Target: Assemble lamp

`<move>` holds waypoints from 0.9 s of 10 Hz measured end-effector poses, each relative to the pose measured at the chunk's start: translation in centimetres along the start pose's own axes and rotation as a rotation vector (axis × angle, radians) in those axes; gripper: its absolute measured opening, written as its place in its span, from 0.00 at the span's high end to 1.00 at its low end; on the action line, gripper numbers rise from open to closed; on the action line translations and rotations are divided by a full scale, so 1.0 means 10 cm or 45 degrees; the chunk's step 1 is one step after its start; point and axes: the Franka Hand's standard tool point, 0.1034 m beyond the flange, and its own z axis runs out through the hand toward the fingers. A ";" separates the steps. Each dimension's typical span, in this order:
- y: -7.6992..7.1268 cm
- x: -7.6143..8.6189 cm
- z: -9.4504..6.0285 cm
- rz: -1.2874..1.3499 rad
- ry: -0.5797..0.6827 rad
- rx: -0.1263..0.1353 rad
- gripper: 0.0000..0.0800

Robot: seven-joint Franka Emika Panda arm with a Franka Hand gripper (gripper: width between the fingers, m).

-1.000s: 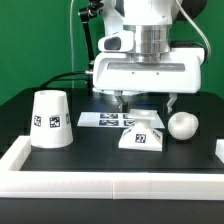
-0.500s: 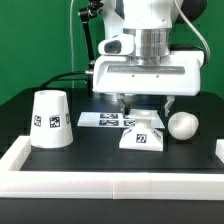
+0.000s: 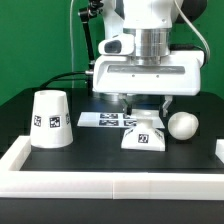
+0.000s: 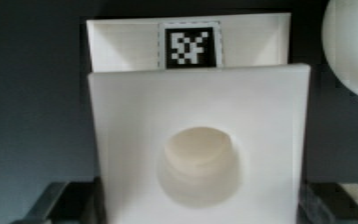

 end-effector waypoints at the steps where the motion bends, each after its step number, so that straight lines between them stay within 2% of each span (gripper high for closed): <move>1: 0.00 0.00 0.00 -0.001 0.000 0.000 0.34; 2: 0.00 0.01 0.00 -0.024 -0.001 0.000 0.34; 3: -0.02 0.11 -0.02 -0.096 0.003 0.003 0.34; 6: -0.09 0.53 -0.02 -0.209 0.059 0.022 0.34; 8: -0.26 0.79 -0.03 -0.240 0.098 0.032 0.34; 9: -0.34 0.86 -0.04 -0.254 0.109 0.036 0.34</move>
Offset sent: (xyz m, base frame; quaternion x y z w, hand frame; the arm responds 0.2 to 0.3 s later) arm 0.0454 -0.0028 -0.0022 0.0231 -0.0003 -0.0731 0.9971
